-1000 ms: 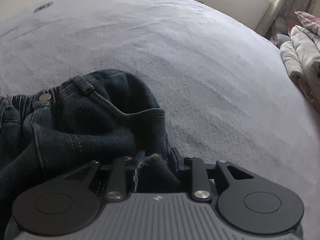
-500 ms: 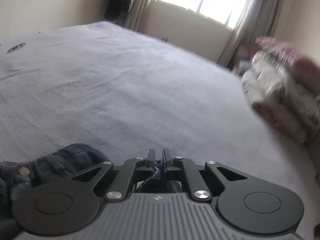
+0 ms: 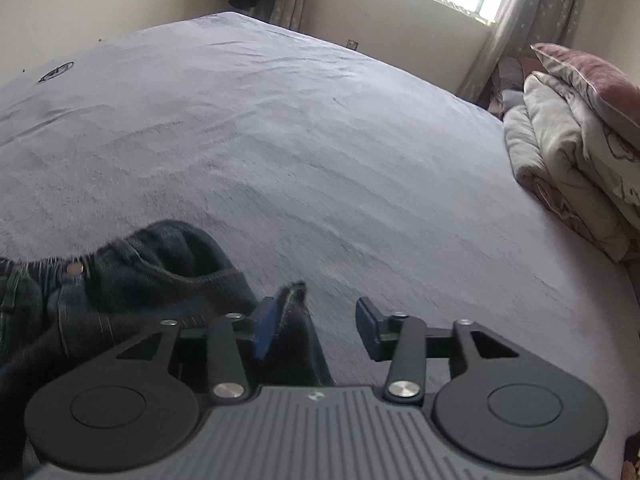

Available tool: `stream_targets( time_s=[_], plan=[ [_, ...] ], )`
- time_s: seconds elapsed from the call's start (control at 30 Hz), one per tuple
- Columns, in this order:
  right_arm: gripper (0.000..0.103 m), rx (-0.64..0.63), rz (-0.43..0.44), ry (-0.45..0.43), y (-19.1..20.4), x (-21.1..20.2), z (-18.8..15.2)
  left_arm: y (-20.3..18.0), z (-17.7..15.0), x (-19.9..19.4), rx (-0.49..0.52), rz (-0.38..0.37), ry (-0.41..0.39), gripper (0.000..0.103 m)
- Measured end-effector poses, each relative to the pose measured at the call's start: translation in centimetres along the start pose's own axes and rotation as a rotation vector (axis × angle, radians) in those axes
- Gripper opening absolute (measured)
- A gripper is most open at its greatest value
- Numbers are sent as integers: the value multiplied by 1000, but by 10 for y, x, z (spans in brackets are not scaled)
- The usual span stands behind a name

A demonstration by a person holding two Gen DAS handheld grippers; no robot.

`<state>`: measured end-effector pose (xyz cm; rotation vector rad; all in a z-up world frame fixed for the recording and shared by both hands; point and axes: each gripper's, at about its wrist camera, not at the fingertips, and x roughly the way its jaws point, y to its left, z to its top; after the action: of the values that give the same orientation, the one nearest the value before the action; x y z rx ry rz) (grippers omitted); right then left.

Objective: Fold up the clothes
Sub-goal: 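Lay the jeans flat on the bed and open both grippers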

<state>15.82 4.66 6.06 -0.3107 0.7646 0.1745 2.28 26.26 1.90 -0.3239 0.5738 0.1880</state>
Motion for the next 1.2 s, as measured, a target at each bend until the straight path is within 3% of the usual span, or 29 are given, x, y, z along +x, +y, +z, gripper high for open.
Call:
stream_targets(
  time_s=[0.3, 0.47, 0.87, 0.9, 0.97, 1.03, 1.2],
  plan=[
    [56, 112, -21, 102, -50, -6, -42, -33, -13, 2, 96, -117, 19, 73],
    [56, 217, -39, 176, -73, 10, -69, -40, -23, 7, 127, -114, 55, 73],
    [56, 407, -19, 209, -97, 34, -97, -27, -26, 12, 93, -130, 91, 74],
    [55, 412, -19, 208, -96, 34, -97, -27, -26, 12, 91, -131, 91, 74],
    [42, 410, -25, 201, -95, 33, -98, -27, -25, 11, 90, -133, 91, 74],
    [15, 395, -39, 190, -96, 28, -99, -29, -26, 11, 92, -138, 89, 74],
    [11, 419, 10, 113, -104, 5, -104, -32, -28, 6, 110, -152, 70, 74]
  ],
)
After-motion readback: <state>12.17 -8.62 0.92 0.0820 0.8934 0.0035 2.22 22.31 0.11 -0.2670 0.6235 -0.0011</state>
